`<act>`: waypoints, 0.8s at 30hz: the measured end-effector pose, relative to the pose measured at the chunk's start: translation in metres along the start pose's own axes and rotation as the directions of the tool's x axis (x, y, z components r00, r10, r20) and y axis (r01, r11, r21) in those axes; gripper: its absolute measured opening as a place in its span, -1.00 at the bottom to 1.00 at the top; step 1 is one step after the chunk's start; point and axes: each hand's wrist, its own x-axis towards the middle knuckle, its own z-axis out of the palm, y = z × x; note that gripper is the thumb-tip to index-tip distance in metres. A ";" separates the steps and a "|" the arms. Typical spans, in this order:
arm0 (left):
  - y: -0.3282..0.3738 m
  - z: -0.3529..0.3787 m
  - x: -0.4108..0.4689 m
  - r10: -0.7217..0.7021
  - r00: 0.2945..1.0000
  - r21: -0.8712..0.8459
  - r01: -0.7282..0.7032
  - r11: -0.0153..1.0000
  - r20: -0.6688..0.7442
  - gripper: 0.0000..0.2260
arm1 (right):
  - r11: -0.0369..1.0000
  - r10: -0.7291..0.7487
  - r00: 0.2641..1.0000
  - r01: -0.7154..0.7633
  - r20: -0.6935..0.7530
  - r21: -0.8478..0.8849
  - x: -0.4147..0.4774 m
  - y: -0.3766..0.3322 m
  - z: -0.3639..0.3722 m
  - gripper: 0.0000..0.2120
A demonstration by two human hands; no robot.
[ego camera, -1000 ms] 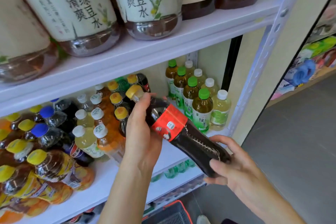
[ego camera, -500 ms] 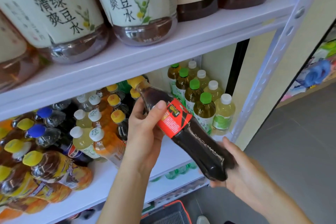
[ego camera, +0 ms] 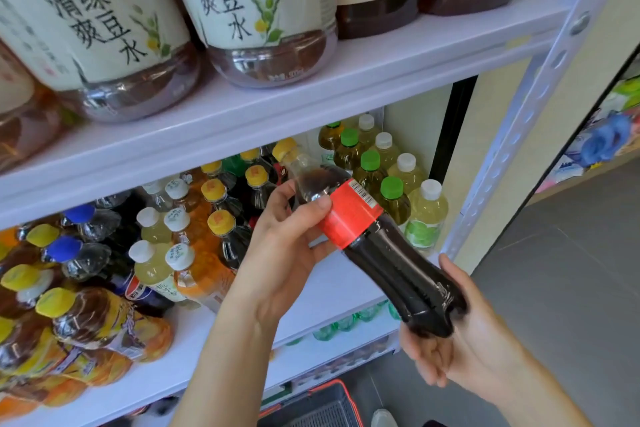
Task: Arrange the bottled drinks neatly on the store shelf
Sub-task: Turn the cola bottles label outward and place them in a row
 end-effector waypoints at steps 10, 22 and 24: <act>-0.007 0.008 -0.003 0.193 0.970 0.141 -0.173 0.975 -0.147 -0.33 | 0.958 -0.278 0.943 0.258 -0.184 -0.128 0.007 0.000 -0.004 -0.55; 0.006 0.003 -0.017 0.294 0.954 0.393 -0.248 0.885 -0.059 -0.77 | 0.888 -0.458 0.807 0.398 -0.373 -0.230 0.010 0.005 -0.012 -0.65; 0.008 0.004 -0.021 0.296 0.955 0.404 -0.265 0.875 -0.014 -0.76 | 0.897 -0.437 0.814 0.360 -0.382 -0.259 0.012 0.008 -0.011 -0.61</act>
